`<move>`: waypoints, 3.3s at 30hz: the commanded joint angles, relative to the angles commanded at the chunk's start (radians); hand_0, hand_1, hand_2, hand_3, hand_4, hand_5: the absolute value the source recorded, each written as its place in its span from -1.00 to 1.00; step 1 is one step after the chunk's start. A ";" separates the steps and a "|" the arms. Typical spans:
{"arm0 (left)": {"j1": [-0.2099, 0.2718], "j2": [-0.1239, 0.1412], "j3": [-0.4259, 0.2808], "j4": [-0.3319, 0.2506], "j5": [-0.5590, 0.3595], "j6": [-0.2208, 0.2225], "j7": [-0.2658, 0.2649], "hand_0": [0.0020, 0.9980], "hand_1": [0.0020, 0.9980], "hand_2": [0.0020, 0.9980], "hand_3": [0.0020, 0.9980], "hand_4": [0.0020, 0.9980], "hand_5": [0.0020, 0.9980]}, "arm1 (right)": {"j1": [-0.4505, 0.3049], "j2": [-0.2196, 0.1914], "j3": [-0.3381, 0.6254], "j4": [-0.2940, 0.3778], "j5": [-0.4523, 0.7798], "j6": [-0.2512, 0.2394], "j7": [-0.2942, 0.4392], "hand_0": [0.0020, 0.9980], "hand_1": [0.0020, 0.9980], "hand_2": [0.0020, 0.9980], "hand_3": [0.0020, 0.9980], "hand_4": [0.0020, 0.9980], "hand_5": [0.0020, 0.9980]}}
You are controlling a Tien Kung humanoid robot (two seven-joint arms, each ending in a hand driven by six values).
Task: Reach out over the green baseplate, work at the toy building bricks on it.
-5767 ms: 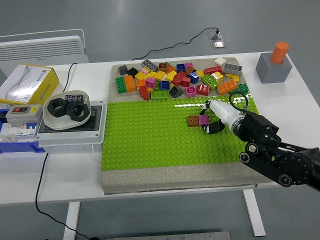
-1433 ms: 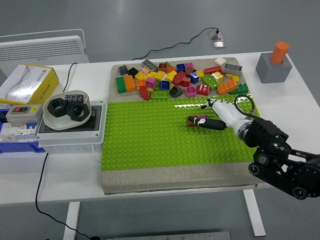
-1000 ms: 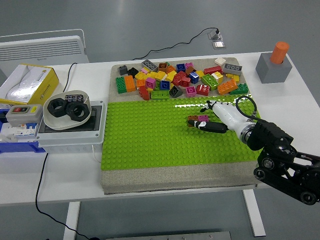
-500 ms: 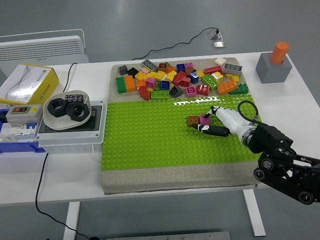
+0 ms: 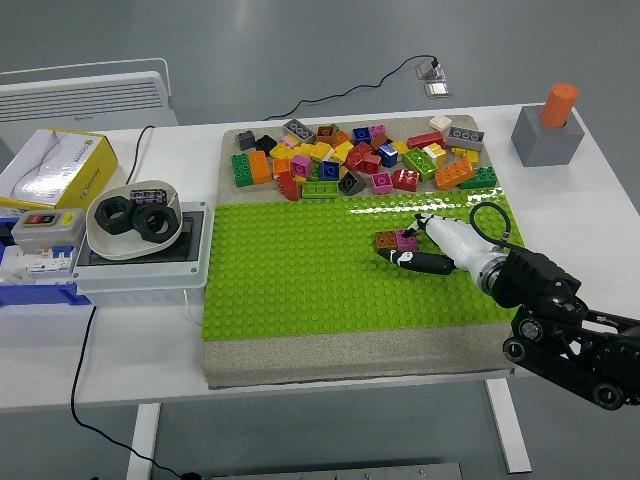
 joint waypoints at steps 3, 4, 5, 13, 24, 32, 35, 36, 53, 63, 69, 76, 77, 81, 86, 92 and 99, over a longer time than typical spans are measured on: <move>0.001 0.000 -0.001 0.000 0.002 0.000 0.001 0.43 0.26 0.29 0.69 1.00 1.00 | -0.001 0.000 0.000 -0.003 -0.002 0.001 -0.002 1.00 1.00 1.00 0.48 0.71 1.00; 0.001 0.000 -0.001 0.000 0.002 0.000 0.001 0.43 0.26 0.29 0.69 1.00 1.00 | -0.002 0.000 0.000 -0.003 -0.003 0.001 -0.002 1.00 1.00 1.00 0.48 0.71 1.00; 0.001 0.000 -0.001 0.000 0.002 0.000 0.000 0.43 0.26 0.29 0.69 1.00 1.00 | -0.002 0.000 -0.001 -0.004 -0.003 0.001 -0.003 1.00 1.00 1.00 0.48 0.71 1.00; 0.000 0.000 0.000 0.000 0.000 0.001 0.000 0.43 0.26 0.29 0.69 1.00 1.00 | -0.001 0.001 0.000 -0.005 -0.009 -0.001 -0.003 1.00 1.00 1.00 0.48 0.70 1.00; 0.000 0.000 0.003 0.000 -0.005 0.002 -0.001 0.43 0.26 0.29 0.69 1.00 1.00 | 0.003 0.000 -0.010 0.002 -0.011 -0.004 0.001 1.00 1.00 1.00 0.45 0.68 1.00; -0.001 -0.001 0.000 0.000 -0.001 0.002 0.000 0.43 0.26 0.29 0.69 1.00 1.00 | 0.004 0.004 -0.019 -0.003 -0.004 -0.005 0.003 1.00 1.00 1.00 0.45 0.67 1.00; 0.000 -0.002 0.001 -0.001 -0.001 0.003 0.000 0.43 0.26 0.29 0.69 1.00 1.00 | 0.003 0.005 -0.022 -0.010 -0.003 -0.005 0.003 1.00 1.00 1.00 0.45 0.66 1.00; 0.000 -0.002 0.002 -0.001 -0.002 0.003 0.000 0.43 0.26 0.29 0.69 1.00 1.00 | 0.003 0.004 -0.023 -0.010 -0.003 -0.005 0.003 1.00 1.00 1.00 0.45 0.66 1.00; 0.004 -0.002 0.000 -0.003 -0.001 0.005 0.002 0.43 0.26 0.30 0.69 1.00 1.00 | -0.001 -0.026 0.018 0.039 0.082 -0.025 0.037 1.00 1.00 1.00 0.48 0.68 1.00; 0.006 -0.004 0.000 -0.002 -0.001 0.004 0.002 0.43 0.26 0.30 0.69 1.00 1.00 | -0.034 -0.082 0.140 0.089 0.119 -0.121 0.132 1.00 0.96 0.98 0.30 0.71 0.22; 0.006 -0.003 -0.003 -0.002 0.004 0.003 0.004 0.43 0.26 0.31 0.69 1.00 1.00 | -0.023 -0.107 0.220 0.095 0.063 -0.189 0.153 1.00 1.00 1.00 -0.22 0.68 -0.61; 0.004 -0.004 -0.007 -0.002 0.012 0.002 0.006 0.43 0.26 0.31 0.69 1.00 1.00 | -0.007 -0.100 0.268 0.086 0.008 -0.197 0.139 1.00 1.00 1.00 0.94 0.79 -0.60; 0.005 -0.004 -0.006 -0.002 0.012 0.002 0.005 0.43 0.26 0.31 0.69 1.00 1.00 | -0.007 -0.099 0.271 0.085 0.003 -0.194 0.136 1.00 1.00 1.00 0.94 0.79 -0.60; 0.005 -0.003 -0.007 -0.002 0.013 0.001 0.005 0.43 0.26 0.31 0.69 1.00 1.00 | -0.006 -0.097 0.280 0.080 -0.012 -0.181 0.124 1.00 1.00 1.00 0.94 0.79 -0.60; 0.005 -0.004 -0.007 -0.002 0.014 0.001 0.006 0.43 0.26 0.31 0.69 1.00 1.00 | -0.007 -0.095 0.287 0.075 -0.021 -0.180 0.123 1.00 0.99 1.00 1.00 0.84 -0.52; 0.003 -0.003 -0.007 -0.002 0.013 0.002 0.005 0.43 0.26 0.31 0.69 1.00 1.00 | -0.020 -0.117 0.289 0.084 -0.036 -0.160 0.104 1.00 0.97 1.00 1.00 1.00 -0.31; 0.002 -0.001 -0.002 0.000 0.002 0.001 -0.002 0.43 0.26 0.31 0.69 1.00 1.00 | -0.063 -0.239 0.296 0.194 -0.087 0.000 -0.038 1.00 0.95 0.95 0.49 0.85 -0.46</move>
